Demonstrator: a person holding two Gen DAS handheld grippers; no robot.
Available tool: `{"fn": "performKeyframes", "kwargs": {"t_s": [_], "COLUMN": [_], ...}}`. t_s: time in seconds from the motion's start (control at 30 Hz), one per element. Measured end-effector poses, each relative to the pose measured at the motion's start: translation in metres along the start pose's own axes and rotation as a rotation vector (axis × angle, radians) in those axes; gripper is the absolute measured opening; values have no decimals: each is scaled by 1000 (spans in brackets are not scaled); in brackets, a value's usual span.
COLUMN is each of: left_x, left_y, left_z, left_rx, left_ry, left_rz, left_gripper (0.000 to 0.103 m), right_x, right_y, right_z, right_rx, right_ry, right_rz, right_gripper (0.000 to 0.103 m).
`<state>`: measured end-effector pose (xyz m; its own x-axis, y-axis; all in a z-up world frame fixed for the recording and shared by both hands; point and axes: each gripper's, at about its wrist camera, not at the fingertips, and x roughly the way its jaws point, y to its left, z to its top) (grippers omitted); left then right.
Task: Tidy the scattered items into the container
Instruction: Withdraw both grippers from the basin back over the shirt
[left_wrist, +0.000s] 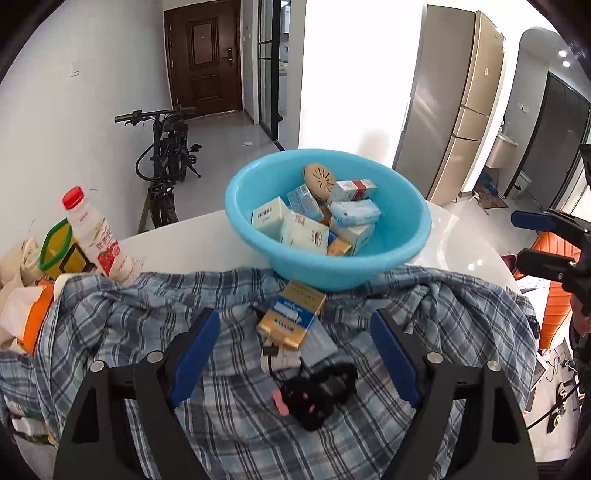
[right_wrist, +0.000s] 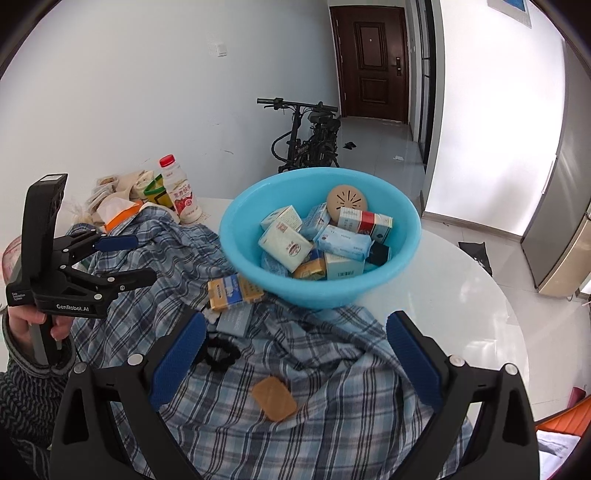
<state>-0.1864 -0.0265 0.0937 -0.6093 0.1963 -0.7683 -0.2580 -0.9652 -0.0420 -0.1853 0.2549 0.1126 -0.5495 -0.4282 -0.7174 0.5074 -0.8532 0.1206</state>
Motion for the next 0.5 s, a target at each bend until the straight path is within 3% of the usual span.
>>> {"fn": "performKeyframes", "kwargs": {"t_s": [0.27, 0.5], "left_x": [-23, -18], "left_y": [-8, -21], "left_z": [-45, -81], "left_rx": [18, 33], "left_ry": [-14, -11], "left_rz": [40, 57], "left_gripper": [87, 88], "right_x": [-12, -3], "right_y": [16, 27], "right_z": [-44, -84], "right_rx": [-42, -120], "right_ry": [-16, -16], "right_rz": [-14, -17], "right_gripper": [98, 98]}}
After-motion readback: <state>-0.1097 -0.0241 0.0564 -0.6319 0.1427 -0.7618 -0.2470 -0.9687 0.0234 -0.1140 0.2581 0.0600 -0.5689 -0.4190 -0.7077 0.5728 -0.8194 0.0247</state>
